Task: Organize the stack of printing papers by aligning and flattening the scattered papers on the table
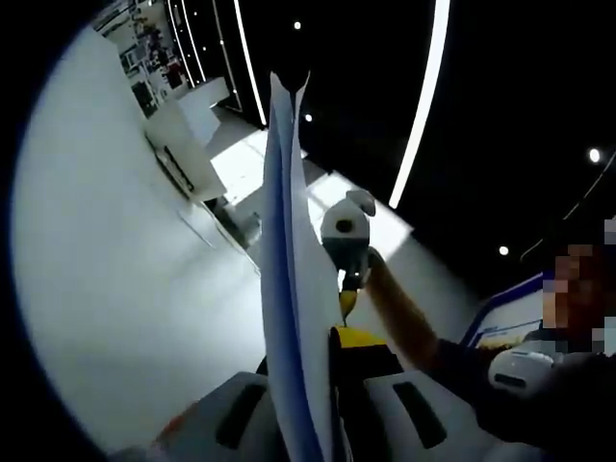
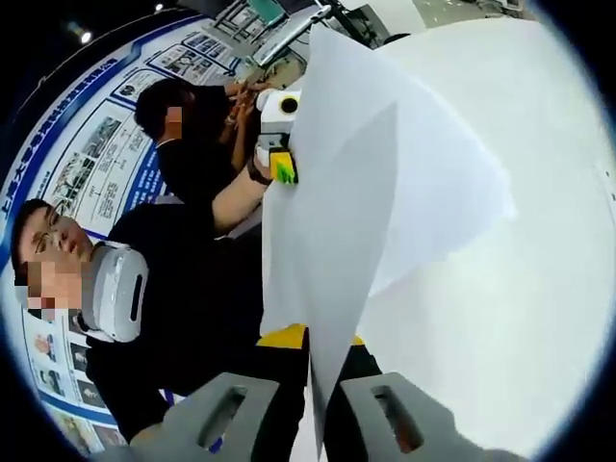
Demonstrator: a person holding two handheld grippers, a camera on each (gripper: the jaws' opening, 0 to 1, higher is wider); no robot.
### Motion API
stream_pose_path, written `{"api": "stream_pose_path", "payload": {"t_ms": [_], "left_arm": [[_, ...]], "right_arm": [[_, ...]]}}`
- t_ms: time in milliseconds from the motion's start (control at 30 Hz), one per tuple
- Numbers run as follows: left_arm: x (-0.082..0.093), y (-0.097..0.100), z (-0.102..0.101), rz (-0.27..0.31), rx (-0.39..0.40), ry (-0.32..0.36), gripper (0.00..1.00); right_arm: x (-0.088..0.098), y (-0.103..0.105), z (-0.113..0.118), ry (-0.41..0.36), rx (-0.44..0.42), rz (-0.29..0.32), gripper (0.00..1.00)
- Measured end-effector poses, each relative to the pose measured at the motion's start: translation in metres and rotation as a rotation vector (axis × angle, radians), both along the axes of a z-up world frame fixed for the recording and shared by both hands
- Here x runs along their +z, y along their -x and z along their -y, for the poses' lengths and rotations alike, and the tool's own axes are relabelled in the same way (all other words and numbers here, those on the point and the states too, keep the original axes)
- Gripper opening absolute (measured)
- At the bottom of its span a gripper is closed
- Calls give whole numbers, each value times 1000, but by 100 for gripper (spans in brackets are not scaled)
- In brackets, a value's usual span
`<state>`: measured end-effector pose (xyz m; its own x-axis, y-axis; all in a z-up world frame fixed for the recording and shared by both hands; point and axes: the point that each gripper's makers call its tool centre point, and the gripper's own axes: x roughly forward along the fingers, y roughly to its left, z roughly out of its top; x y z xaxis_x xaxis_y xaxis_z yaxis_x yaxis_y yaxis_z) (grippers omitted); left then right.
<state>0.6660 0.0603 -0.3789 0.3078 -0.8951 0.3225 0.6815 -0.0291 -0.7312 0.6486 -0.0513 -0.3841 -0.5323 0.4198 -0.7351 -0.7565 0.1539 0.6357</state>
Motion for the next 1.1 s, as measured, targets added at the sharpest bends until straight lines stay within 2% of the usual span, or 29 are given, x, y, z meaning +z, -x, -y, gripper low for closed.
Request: {"api": "stream_pose_path", "payload": {"t_ms": [533, 900, 1100], "left_arm": [[-2, -5, -2, 8, 4, -4, 9], [-2, -4, 0, 13, 9, -7, 12], [-3, -4, 0, 14, 12, -10, 14]], "right_arm": [[-5, -6, -15, 47, 18, 27, 0], [-13, -23, -26, 56, 26, 42, 0], [-7, -37, -28, 42, 2, 49, 0]]}}
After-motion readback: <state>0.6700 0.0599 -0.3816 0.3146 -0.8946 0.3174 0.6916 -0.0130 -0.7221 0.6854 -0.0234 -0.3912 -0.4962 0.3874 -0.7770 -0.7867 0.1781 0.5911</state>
